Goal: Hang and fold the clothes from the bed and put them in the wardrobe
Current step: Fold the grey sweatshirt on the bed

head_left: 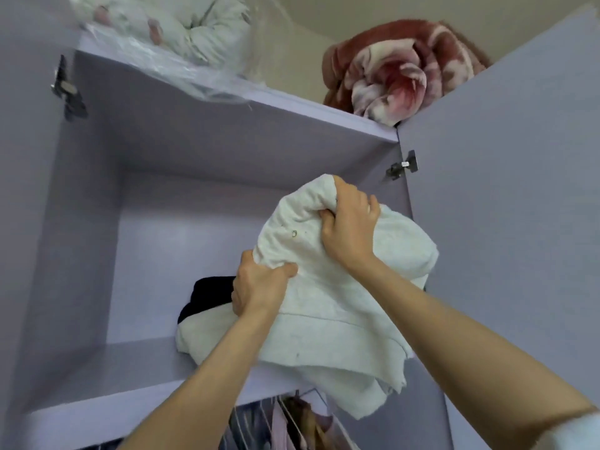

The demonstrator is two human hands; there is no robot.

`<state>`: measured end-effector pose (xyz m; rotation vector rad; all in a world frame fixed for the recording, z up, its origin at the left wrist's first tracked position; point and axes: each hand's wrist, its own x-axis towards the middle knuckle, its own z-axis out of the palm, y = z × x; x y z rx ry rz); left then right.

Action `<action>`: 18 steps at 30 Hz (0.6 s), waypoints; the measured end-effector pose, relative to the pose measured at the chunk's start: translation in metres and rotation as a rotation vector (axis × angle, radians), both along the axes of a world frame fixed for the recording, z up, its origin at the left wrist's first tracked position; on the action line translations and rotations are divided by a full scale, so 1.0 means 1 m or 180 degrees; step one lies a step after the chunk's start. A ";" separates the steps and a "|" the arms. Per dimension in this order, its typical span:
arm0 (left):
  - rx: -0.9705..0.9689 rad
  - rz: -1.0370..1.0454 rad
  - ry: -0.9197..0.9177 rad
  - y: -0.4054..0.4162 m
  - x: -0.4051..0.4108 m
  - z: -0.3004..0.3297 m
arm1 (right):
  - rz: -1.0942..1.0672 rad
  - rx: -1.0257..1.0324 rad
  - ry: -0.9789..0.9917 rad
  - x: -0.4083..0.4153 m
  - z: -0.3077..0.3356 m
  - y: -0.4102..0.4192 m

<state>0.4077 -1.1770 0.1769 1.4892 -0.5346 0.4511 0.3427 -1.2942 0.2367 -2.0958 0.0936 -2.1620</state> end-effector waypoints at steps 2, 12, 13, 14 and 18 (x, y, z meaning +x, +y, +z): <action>-0.0357 -0.0038 0.0267 0.003 0.044 0.020 | 0.0157 -0.0302 0.0364 0.051 0.034 0.003; 0.0796 0.0305 0.1976 0.044 0.228 -0.016 | 0.0358 -0.0119 0.4244 0.211 -0.060 -0.030; 0.0999 0.0371 0.1867 0.047 0.227 -0.015 | 0.0386 -0.0179 0.4134 0.208 -0.071 -0.033; 0.1230 0.0495 0.1679 0.046 0.225 -0.014 | 0.0401 -0.0256 0.3984 0.206 -0.076 -0.037; 0.2317 0.0820 0.0686 0.037 0.197 0.000 | 0.0324 -0.0674 0.3767 0.184 -0.082 -0.056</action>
